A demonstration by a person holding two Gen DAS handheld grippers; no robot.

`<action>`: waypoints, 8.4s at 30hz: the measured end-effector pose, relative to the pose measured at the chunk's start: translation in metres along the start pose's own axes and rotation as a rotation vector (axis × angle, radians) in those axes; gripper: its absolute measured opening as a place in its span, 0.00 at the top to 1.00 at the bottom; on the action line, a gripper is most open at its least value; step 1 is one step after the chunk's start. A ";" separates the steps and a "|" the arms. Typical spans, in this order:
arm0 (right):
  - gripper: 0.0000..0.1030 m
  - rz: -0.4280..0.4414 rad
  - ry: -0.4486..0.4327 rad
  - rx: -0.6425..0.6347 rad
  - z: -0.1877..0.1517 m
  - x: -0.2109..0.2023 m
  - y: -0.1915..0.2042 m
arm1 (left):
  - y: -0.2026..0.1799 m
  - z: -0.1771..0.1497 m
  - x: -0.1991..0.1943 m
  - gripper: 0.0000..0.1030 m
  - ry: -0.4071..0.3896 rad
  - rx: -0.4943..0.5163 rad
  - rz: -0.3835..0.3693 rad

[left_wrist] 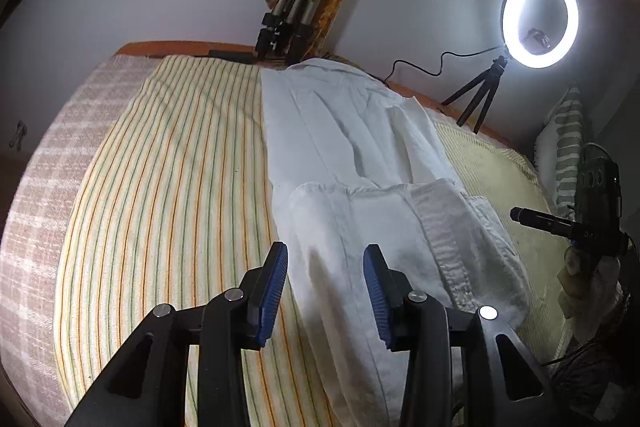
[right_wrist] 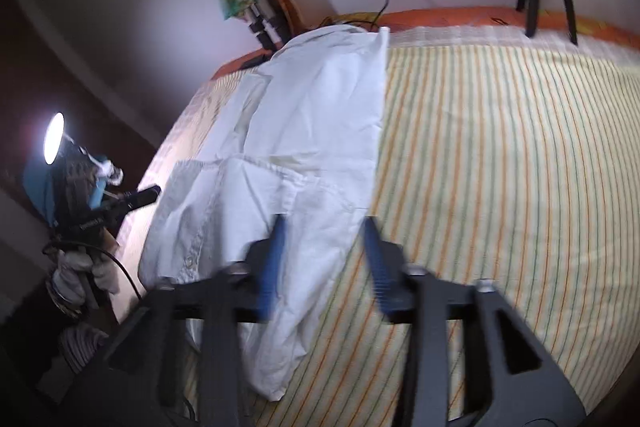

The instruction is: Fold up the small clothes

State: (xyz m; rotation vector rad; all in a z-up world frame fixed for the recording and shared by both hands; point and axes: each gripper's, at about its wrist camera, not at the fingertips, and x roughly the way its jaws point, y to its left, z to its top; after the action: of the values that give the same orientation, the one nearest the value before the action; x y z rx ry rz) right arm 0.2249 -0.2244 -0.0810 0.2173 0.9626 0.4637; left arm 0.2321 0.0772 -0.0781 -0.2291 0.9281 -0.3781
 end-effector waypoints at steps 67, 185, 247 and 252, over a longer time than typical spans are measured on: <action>0.69 -0.016 -0.008 -0.378 -0.020 0.029 0.078 | -0.046 -0.002 0.028 0.67 0.016 0.325 0.059; 0.49 0.067 -0.098 -0.037 -0.091 -0.078 0.022 | 0.017 -0.064 -0.083 0.66 -0.061 -0.054 -0.132; 0.73 -0.081 0.044 -0.263 0.005 0.080 0.057 | -0.013 0.009 0.072 0.73 0.002 0.122 0.047; 0.74 -0.090 0.025 -0.229 0.007 0.069 0.043 | -0.007 0.009 0.066 0.76 -0.010 0.132 0.032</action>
State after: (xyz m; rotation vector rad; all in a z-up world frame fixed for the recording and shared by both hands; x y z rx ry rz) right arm 0.2522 -0.1541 -0.1116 -0.0381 0.9311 0.4907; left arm 0.2733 0.0444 -0.1192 -0.0949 0.8925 -0.4064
